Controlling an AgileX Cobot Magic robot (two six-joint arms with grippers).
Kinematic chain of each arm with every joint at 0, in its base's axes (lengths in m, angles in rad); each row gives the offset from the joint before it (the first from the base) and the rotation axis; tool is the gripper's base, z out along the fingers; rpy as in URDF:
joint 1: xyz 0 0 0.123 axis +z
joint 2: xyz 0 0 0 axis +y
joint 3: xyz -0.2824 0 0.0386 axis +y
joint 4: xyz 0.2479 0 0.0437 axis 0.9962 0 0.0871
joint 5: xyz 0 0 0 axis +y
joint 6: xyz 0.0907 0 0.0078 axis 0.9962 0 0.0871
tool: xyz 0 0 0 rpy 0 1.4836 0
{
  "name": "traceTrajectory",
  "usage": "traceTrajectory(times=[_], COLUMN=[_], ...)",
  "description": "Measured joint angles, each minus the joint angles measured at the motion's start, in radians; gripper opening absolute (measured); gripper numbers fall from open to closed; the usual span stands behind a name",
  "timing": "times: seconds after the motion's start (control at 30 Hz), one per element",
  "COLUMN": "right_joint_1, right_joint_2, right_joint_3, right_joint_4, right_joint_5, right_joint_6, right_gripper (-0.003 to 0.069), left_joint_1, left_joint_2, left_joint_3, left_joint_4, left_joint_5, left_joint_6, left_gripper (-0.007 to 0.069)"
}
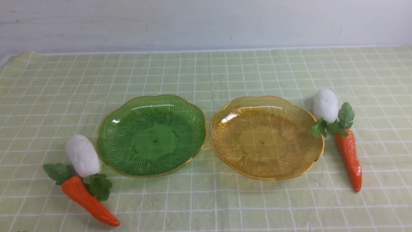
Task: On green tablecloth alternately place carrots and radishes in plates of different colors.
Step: 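Pick up the carrot and put it on the nearest plate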
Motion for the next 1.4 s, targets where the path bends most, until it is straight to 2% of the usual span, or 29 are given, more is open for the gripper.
traceTrajectory(times=[0.57,0.63,0.8,0.83,0.87,0.93,1.03,1.1,1.2,1.27,1.33,1.37,1.4], right_joint_1=[0.0,0.0,0.0,0.0,0.0,0.0,0.0,0.0,0.0,0.0,0.0,0.0,0.0], right_joint_2=[0.0,0.0,0.0,0.0,0.0,0.0,0.0,0.0,0.0,0.0,0.0,0.0,0.0], right_joint_3=[0.0,0.0,0.0,0.0,0.0,0.0,0.0,0.0,0.0,0.007,0.011,0.011,0.011], right_joint_4=[0.0,0.0,0.0,0.0,0.0,0.0,0.0,-0.008,-0.011,0.037,0.147,0.16,0.267], right_joint_5=[0.0,0.0,0.0,0.0,0.0,0.0,-0.001,-0.001,-0.005,-0.054,-0.128,-0.145,-0.207], right_joint_6=[0.0,-0.001,-0.001,-0.001,-0.001,-0.001,-0.001,-0.001,-0.001,0.011,0.048,0.053,0.094], right_gripper=[-0.0014,-0.0014,-0.0014,-0.0014,-0.0014,-0.0014,-0.0014,-0.0014,-0.0014,-0.0014,-0.0014,-0.0014,-0.0014], left_joint_1=[0.0,0.0,0.0,0.0,0.0,0.0,0.0,0.0,0.0,0.0,0.0,0.0,0.0], left_joint_2=[0.0,0.0,0.0,0.0,0.0,0.0,0.0,0.0,0.0,0.0,0.0,0.001,0.013], left_joint_3=[0.0,0.0,0.001,0.001,0.001,0.001,0.001,0.001,-0.001,-0.037,-0.125,-0.146,-0.216], left_joint_4=[-0.002,-0.038,-0.295,-0.305,-0.388,-0.47,-0.52,-0.584,-0.595,-0.584,-0.542,-0.537,-0.506], left_joint_5=[-0.03,-0.063,-0.193,-0.197,-0.219,-0.253,-0.298,-0.421,-0.543,-0.566,-0.495,-0.471,-0.381], left_joint_6=[-0.01,-0.032,-0.185,-0.19,-0.219,-0.226,-0.225,-0.228,-0.228,-0.227,-0.219,-0.219,-0.205], left_gripper=[-0.0008,-0.0008,-0.0008,-0.0008,-0.0008,-0.0008,-0.0008,-0.0008,-0.0008,-0.0008,-0.0008,-0.0008,-0.0008])
